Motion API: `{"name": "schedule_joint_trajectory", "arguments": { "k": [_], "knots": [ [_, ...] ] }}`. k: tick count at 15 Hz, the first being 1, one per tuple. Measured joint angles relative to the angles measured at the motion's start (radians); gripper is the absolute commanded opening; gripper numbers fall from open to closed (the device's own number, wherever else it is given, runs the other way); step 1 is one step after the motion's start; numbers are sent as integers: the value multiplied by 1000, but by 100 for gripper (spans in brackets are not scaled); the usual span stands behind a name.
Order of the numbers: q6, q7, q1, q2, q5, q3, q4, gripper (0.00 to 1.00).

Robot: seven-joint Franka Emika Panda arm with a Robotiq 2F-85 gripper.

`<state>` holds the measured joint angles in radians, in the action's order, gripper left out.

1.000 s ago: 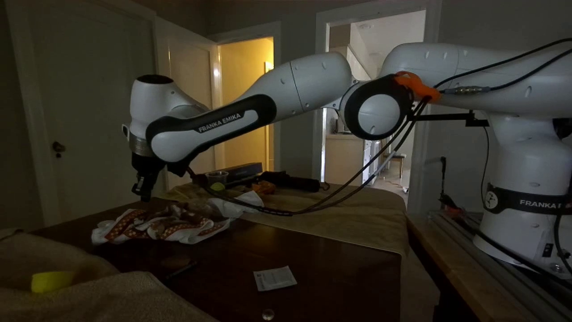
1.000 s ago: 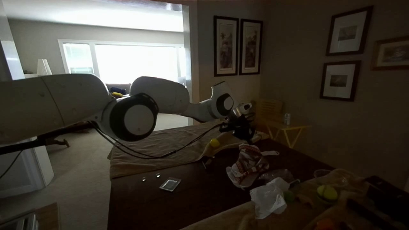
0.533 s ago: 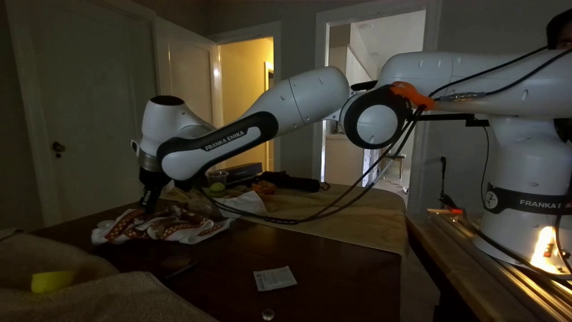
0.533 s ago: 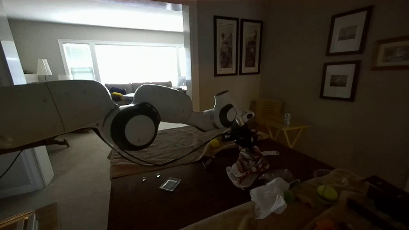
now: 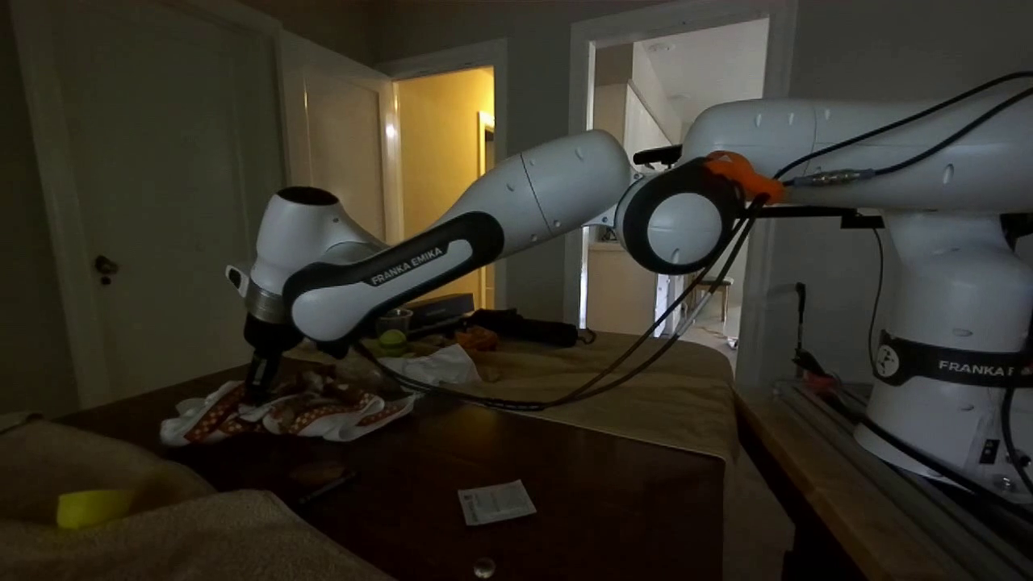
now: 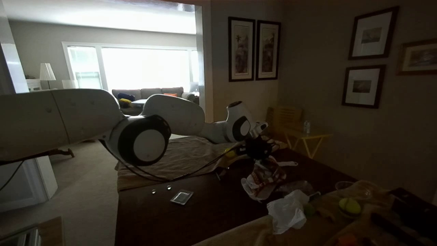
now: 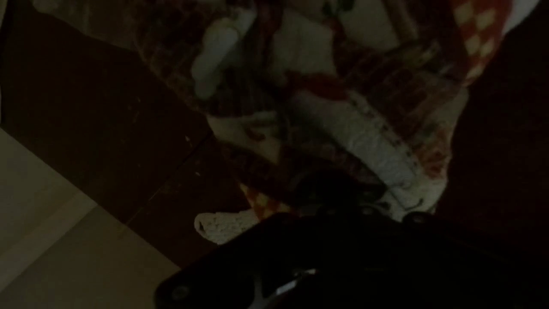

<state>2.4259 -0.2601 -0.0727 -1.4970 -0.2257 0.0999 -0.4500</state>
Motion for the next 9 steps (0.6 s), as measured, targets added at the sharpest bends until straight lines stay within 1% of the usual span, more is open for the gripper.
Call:
{"name": "schedule_joint_trajectory", "arguments": {
  "k": [6,9],
  "knots": [
    [-11,0,-3,5,0,0,9,0],
    [26,21,-6,4,-2,30,7,0]
  ]
}}
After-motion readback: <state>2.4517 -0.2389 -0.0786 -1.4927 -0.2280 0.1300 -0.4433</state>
